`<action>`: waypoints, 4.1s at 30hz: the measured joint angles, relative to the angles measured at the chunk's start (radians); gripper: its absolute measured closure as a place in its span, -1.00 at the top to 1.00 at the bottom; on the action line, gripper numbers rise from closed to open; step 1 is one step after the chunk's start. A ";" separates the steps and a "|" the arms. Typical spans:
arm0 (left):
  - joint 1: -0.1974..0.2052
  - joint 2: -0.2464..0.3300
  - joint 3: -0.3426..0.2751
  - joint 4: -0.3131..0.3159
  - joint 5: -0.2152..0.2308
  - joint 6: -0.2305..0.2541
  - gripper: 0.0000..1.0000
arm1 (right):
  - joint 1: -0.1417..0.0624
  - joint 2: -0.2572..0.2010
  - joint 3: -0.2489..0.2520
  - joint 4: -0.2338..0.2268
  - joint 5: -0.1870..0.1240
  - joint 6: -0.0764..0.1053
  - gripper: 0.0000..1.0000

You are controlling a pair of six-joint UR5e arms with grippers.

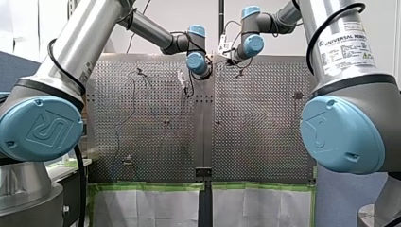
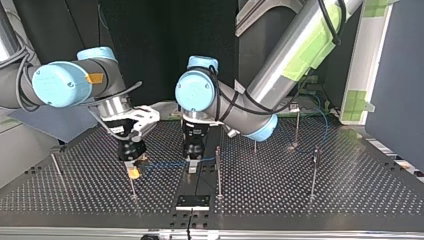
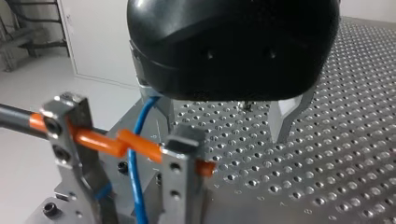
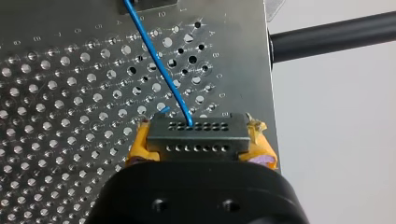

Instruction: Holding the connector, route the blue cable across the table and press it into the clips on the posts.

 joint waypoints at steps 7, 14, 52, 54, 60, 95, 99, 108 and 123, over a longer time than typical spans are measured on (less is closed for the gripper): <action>-0.005 0.000 0.000 -0.009 -0.011 0.008 -0.55 | 0.001 0.000 0.001 0.000 0.000 0.000 -1.00; -0.011 0.000 -0.006 -0.020 -0.050 0.013 -0.96 | 0.006 0.000 0.003 0.000 0.000 0.000 -1.00; -0.050 -0.003 -0.382 0.270 -0.039 0.004 -0.96 | -0.001 0.037 0.280 -0.114 0.010 0.022 -1.00; -0.046 -0.004 -0.404 0.292 -0.028 0.004 -0.96 | -0.003 0.041 0.292 -0.114 0.010 0.021 -1.00; -0.035 -0.033 -0.472 0.360 -0.019 0.005 -0.96 | -0.011 0.049 0.316 -0.115 0.008 0.010 -1.00; -0.011 -0.159 -0.422 0.439 0.155 -0.064 -0.96 | -0.049 0.149 0.372 -0.128 -0.002 -0.024 -1.00; 0.000 -0.160 -0.418 0.441 0.176 -0.070 -0.96 | -0.057 0.170 0.373 -0.138 -0.003 -0.024 -1.00; 0.026 -0.171 -0.403 0.444 0.222 -0.086 -0.96 | -0.080 0.180 0.373 -0.178 -0.023 -0.013 -1.00; 0.091 -0.285 -0.252 0.332 0.264 -0.094 -0.96 | -0.135 0.191 0.368 -0.246 -0.082 0.039 -1.00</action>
